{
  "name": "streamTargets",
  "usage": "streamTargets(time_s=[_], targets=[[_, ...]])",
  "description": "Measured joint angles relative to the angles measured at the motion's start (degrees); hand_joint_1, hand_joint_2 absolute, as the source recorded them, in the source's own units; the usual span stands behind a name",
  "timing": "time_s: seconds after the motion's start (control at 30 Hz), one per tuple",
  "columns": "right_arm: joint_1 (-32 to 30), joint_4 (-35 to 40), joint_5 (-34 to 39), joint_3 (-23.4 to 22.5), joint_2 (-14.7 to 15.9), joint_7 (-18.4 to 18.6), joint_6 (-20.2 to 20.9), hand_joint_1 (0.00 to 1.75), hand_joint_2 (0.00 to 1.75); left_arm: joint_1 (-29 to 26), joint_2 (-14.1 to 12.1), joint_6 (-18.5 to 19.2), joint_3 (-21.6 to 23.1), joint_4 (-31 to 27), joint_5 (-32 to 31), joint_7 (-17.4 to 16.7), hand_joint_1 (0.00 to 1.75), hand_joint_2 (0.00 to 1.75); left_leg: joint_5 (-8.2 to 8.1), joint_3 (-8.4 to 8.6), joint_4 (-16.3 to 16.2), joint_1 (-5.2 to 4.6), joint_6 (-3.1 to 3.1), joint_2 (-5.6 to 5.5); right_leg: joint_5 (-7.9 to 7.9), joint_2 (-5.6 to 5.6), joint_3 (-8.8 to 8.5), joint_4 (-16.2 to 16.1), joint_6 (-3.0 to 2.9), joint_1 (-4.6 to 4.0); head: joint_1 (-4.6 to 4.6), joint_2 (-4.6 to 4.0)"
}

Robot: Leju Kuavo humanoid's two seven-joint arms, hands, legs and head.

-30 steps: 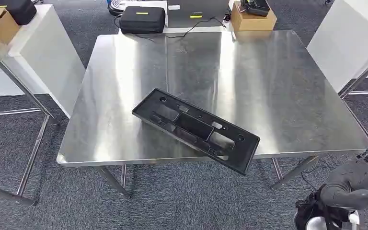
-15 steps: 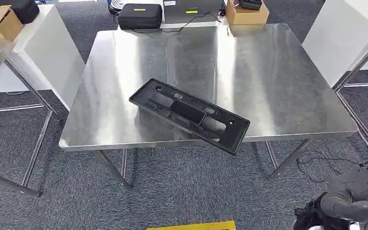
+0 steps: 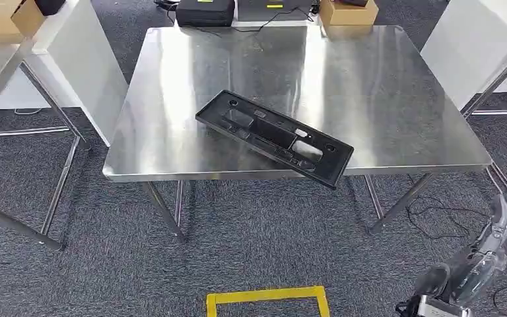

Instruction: Take the parts from the cabinet and place them on the table.

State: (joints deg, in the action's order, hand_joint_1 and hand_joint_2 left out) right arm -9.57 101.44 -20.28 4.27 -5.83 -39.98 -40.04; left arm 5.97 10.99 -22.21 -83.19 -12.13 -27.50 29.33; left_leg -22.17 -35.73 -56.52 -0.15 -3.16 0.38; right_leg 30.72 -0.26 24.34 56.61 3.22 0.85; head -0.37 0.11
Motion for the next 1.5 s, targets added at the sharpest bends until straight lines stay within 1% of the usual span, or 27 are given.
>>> streamTargets(time_s=[0.03,0.13,0.17,0.23,0.3,0.33,0.37,0.43,0.63,0.67,0.7,0.73,0.77,0.83,0.9,0.93,1.0,1.03,1.07,1.13,1.17,1.2,1.23,1.3,1.37,1.43,1.5], targets=[[0.01,-0.46,0.02,-0.53,-0.41,0.0,0.0,0.0,0.0,0.0,0.04,0.02,0.0,0.0,0.09,0.0,0.0,0.0,0.42,-0.36,-0.21,-0.23,0.28,0.07,0.57,0.01,-1.4,-2.72,-0.39,-0.29,-0.13,0.0],[-0.49,-3.31,0.5,-2.34,-1.23,0.04,0.0,0.0,0.0,-0.04,0.07,0.02,0.02,0.0,0.26,0.0,0.0,0.0,2.25,-0.78,0.17,0.14,1.61,0.18,-0.26,0.03,0.53,-2.23,-1.72,-0.6,-0.2,0.0],[0.04,-5.98,0.9,-2.8,-1.38,0.2,0.0,0.0,0.0,-0.08,-0.09,-0.11,0.0,0.0,0.31,0.09,0.0,0.0,1.3,-1.27,-0.45,0.52,1.95,-0.03,-1.15,-0.35,1.0,-2.54,-2.51,0.16,-0.09,0.0],[3.03,-18.32,0.96,-4.59,-1.31,0.45,0.06,0.0,0.0,-0.18,-0.05,-0.94,-0.05,0.02,0.63,0.44,0.0,0.0,-5.41,-2.57,-4.98,0.73,2.78,-0.38,-2.43,-0.05,2.45,-2.59,-3.61,0.0,-0.74,0.0],[2.11,-25.26,0.92,-5.91,-1.47,0.37,0.02,0.0,0.0,0.01,-0.02,-1.18,-0.07,0.04,0.79,0.61,0.0,0.0,-11.57,-4.58,-13.57,0.79,3.41,-0.53,-3.67,-0.6,4.13,-2.42,-3.51,-0.1,-0.83,0.0],[2.38,-27.36,0.79,-6.26,-1.47,0.24,0.02,0.0,0.0,-0.09,-0.09,-1.2,-0.09,0.04,0.88,0.61,0.0,0.0,-11.7,-4.91,-16.8,0.89,3.57,-0.51,-4.39,-0.81,4.78,-2.16,-3.44,-0.1,-0.87,0.0],[2.98,-29.59,0.81,-6.56,-1.45,0.22,0.02,0.0,0.0,-0.2,-0.13,-1.22,-0.18,0.04,0.9,0.61,0.0,0.0,-9.81,-4.2,-17.78,0.94,3.57,-0.51,-5.09,-0.77,5.97,-1.8,-3.27,-0.09,-0.98,0.0],[3.23,-32.82,0.81,-7.22,-1.4,0.2,0.0,0.0,0.0,-0.16,-0.18,-1.22,-0.18,0.04,0.9,0.63,0.0,0.0,-5.67,-0.19,-13.79,0.95,3.37,-0.51,-5.9,-0.8,7.72,-1.27,-2.8,-0.07,-0.92,0.0],[3.23,-33.23,0.83,-7.31,-1.4,0.2,0.0,0.0,0.0,-0.15,-0.2,-1.22,-0.18,0.04,0.9,0.63,0.0,0.0,-5.2,1.12,-12.14,0.95,3.29,-0.51,-6.11,-0.8,7.96,-1.19,-2.79,-0.07,-0.87,0.0],[3.44,-35.24,0.81,-7.63,-1.53,0.17,0.0,0.0,0.0,-0.12,-0.22,-1.2,-0.18,0.04,0.9,0.63,0.0,0.0,-6.91,8.13,-1.59,0.75,2.51,-0.72,-6.86,-0.82,8.9,-0.96,-2.14,-0.12,-0.94,0.0],[3.99,-36.52,0.77,-7.81,-1.56,0.11,-0.07,0.0,0.0,-0.14,-0.2,-1.22,-0.18,0.04,0.88,0.65,0.0,0.0,-7.51,9.53,1.66,0.08,1.86,-0.68,-8.13,-0.92,9.32,-1.17,-1.21,-0.08,-0.83,0.0],[8.5,-47.18,-5.12,-9.68,-1.64,2.75,-0.09,0.0,0.0,-0.09,-0.04,-3.56,-0.24,0.04,0.86,0.65,0.0,0.0,-5.14,8.86,2.94,0.37,-0.08,0.39,-7.49,-0.48,10.4,-0.61,-0.32,0.0,-0.75,0.0],[10.45,-51.5,-7.84,-10.43,-1.62,6.01,-0.04,0.0,0.0,0.0,-0.09,-4.56,-0.24,0.04,0.68,0.61,0.0,0.0,-4.69,8.08,2.94,0.37,-0.59,0.48,-4.72,-0.32,11.56,2.15,-0.81,-0.12,-0.33,0.0],[13.11,-61.41,-13.91,-12.28,-1.62,16.51,1.8,0.0,0.0,0.01,-0.02,-6.51,-0.22,0.04,-0.34,-0.17,0.0,0.0,-3.37,6.26,2.79,0.24,-0.9,0.49,1.0,-0.23,14.54,11.96,-1.24,0.14,-0.06,0.0],[14.32,-69.02,-15.76,-13.73,-1.64,27.52,4.62,0.0,0.0,-0.16,0.07,-8.49,-0.2,0.04,-0.98,-1.62,0.0,0.0,-2.5,4.6,2.3,0.25,-0.77,0.39,2.04,-0.18,15.13,17.77,-0.31,0.21,0.09,0.0],[14.42,-72.57,-17.0,-13.97,-1.64,33.88,5.74,0.0,0.0,-0.29,0.22,-9.52,-0.18,0.04,-1.44,-2.47,0.0,0.0,-2.21,3.9,1.99,0.28,-0.64,0.31,0.83,-0.18,13.44,16.59,0.44,0.36,0.13,0.0],[13.92,-77.28,-19.5,-13.97,-1.34,43.78,7.35,0.0,0.0,-0.49,0.39,-10.29,-0.18,0.07,-2.05,-3.52,0.0,0.0,-1.92,2.7,0.93,0.41,-0.29,0.1,-2.31,-0.19,6.6,6.68,1.55,0.7,0.11,0.0],[13.66,-79.2,-20.04,-13.99,-1.16,48.5,8.2,0.0,0.0,-0.56,0.39,-10.1,-0.15,0.07,-2.27,-3.72,0.0,0.0,-1.89,2.19,0.27,0.41,-0.15,0.1,-2.14,-0.19,3.56,1.16,1.53,0.96,0.11,0.0],[13.47,-80.99,-20.33,-14.06,-1.12,52.91,9.23,0.0,0.0,-0.62,0.3,-9.51,-0.09,0.07,-2.69,-3.89,0.0,0.0,-1.67,1.61,-0.08,0.03,0.3,0.12,-0.78,-0.07,1.56,-1.02,0.89,0.26,0.2,0.0],[12.32,-84.05,-21.42,-14.19,-1.01,61.61,10.29,0.0,0.0,-0.84,-0.13,-7.25,0.44,0.07,-4.02,-4.81,0.0,0.0,-1.03,1.23,-0.49,0.06,1.11,0.1,-0.92,0.1,2.42,-0.95,0.66,0.27,-0.09,0.0],[11.76,-84.75,-21.95,-14.21,-0.94,63.68,10.18,0.0,0.0,-0.95,-0.13,-6.73,0.7,0.07,-4.5,-5.4,0.0,0.0,-0.72,1.17,-0.45,0.22,1.49,0.1,-1.05,0.08,2.61,-0.6,0.47,0.08,-0.04,0.0],[11.27,-85.55,-22.49,-14.23,-1.1,64.61,9.81,0.0,0.0,-1.13,-0.33,-6.29,0.98,0.07,-5.14,-6.04,0.0,0.0,-0.43,0.76,-0.48,0.26,1.99,0.07,-1.71,0.08,3.59,-0.83,-0.57,0.31,0.0,0.0],[11.35,-86.14,-22.58,-14.25,-1.1,64.54,8.91,0.0,0.0,-1.13,-0.44,-5.83,1.27,0.07,-5.46,-6.23,0.0,0.0,-2.15,0.18,-1.2,0.6,2.31,0.03,-2.21,0.03,3.78,-0.84,-1.39,0.62,-0.07,0.0],[11.36,-86.93,-21.53,-14.5,-1.12,61.94,5.59,0.0,0.0,-1.14,-0.42,-4.33,1.99,0.09,-6.1,-6.1,0.0,0.0,-9.09,-1.51,-6.74,0.68,2.8,0.01,-3.31,0.03,5.23,-0.82,-2.89,0.42,-0.68,0.0],[11.4,-87.54,-21.29,-15.24,-1.05,59.47,2.05,0.0,0.0,-1.08,-0.42,-3.06,2.6,0.09,-6.29,-5.86,0.0,0.0,-13.91,-3.23,-15.21,0.73,3.19,0.0,-4.51,-0.07,6.7,-0.68,-3.06,0.16,-0.7,0.0],[11.31,-87.56,-21.75,-16.29,-0.68,57.55,0.48,0.0,0.0,-1.09,-0.37,-1.81,3.17,0.09,-6.67,-5.79,0.0,0.0,-12.05,-2.03,-17.79,0.73,3.0,0.01,-5.74,-0.19,8.38,-0.48,-3.02,-0.08,-0.68,0.0],[11.15,-87.37,-24.25,-17.7,-0.55,56.57,0.35,0.0,0.0,-1.01,-0.29,-1.11,3.58,0.09,-6.97,-5.97,0.0,0.0,-7.61,2.92,-12.43,0.7,2.35,-0.02,-6.86,-0.14,9.9,-0.3,-2.89,-0.26,-0.68,0.0]])
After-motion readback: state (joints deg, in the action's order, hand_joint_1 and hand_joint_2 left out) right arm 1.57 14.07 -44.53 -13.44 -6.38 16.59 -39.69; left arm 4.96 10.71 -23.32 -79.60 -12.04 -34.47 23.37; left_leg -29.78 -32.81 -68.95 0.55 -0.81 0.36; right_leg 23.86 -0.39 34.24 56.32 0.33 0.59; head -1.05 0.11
